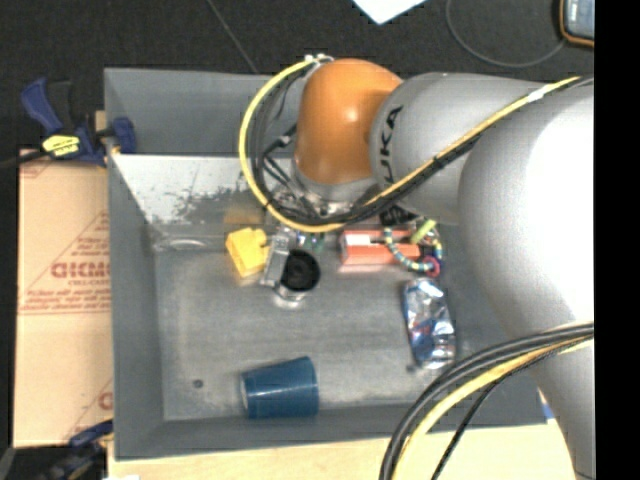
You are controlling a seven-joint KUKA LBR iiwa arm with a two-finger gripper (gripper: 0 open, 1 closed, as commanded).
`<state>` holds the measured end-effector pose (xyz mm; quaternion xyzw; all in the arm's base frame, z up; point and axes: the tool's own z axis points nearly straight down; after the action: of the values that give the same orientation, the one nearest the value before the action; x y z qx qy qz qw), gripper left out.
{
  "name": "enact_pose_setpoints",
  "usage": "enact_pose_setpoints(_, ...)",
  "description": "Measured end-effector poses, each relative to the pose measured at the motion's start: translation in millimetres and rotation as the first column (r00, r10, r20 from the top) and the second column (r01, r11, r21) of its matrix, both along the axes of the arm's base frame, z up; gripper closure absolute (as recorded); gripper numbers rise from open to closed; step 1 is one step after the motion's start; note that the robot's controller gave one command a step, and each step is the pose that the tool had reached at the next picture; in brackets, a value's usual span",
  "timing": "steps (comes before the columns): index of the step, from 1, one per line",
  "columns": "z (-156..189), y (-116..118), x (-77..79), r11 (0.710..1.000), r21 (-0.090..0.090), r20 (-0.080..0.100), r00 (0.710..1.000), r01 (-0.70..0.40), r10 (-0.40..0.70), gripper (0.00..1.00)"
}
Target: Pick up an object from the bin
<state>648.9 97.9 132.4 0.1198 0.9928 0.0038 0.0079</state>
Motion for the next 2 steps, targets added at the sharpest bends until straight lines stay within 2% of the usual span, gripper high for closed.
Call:
enact_pose_setpoints(1,-31.8,-45.5,4.7,0.915,-0.005,-0.012,0.915,-0.404,0.404,0.0)
enact_pose_setpoints(2,-60.5,-40.2,2.4,0.912,-0.007,0.003,0.912,-0.411,0.411,0.0)
